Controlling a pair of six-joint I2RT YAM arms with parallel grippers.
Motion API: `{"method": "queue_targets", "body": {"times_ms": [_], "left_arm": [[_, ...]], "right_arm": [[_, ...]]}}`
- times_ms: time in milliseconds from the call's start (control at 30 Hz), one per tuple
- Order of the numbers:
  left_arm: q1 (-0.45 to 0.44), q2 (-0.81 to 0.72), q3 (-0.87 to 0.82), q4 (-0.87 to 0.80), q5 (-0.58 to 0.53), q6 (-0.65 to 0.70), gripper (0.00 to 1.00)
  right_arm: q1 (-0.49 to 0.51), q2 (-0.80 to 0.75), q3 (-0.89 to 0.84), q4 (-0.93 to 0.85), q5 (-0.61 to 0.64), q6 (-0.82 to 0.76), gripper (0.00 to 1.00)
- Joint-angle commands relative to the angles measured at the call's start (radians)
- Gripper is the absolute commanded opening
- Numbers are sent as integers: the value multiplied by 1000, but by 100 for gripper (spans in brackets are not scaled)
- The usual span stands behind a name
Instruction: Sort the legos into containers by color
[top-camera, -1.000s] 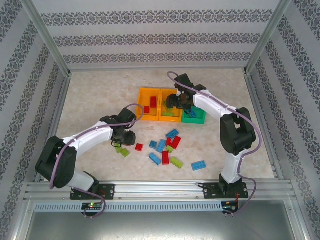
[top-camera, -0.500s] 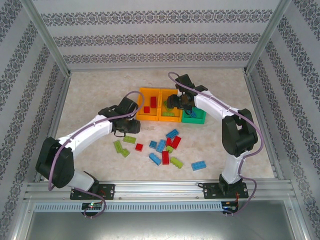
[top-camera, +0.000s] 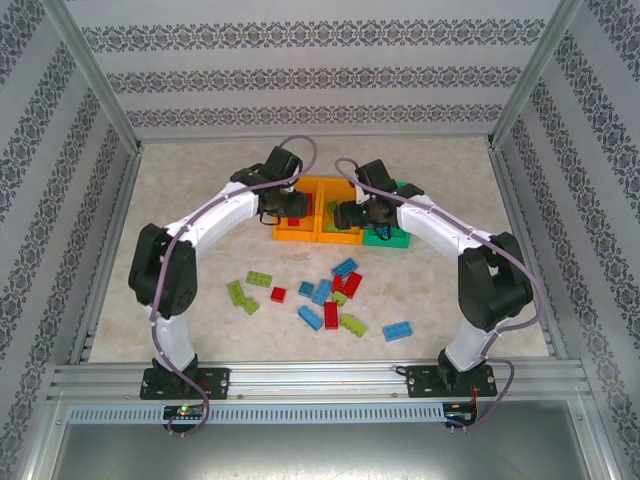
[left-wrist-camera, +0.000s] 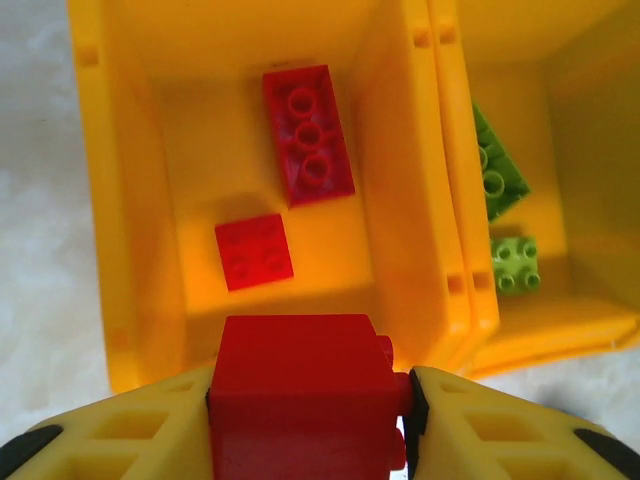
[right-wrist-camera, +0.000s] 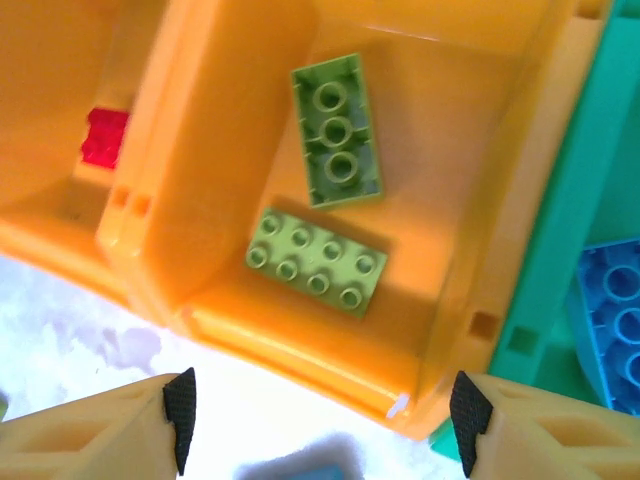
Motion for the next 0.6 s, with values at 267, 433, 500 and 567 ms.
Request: {"method": "queue_targets", "body": {"times_ms": [267,433,500,567], "left_arm": [[35,116,140,-23,44,-25,73],[45,17,49,32,33,-76,100],[61,-29,1,53,30,-101,100],[84,-78,-55,78,38,-124,100]], "right_arm": [[167,-172,-194,97,-29,-229,83],[314,-178,-234,188,-38,-328,89],[366,-134,-210,191,-50,-348,89],[413,-79,-174,183,-52,-365,89]]}}
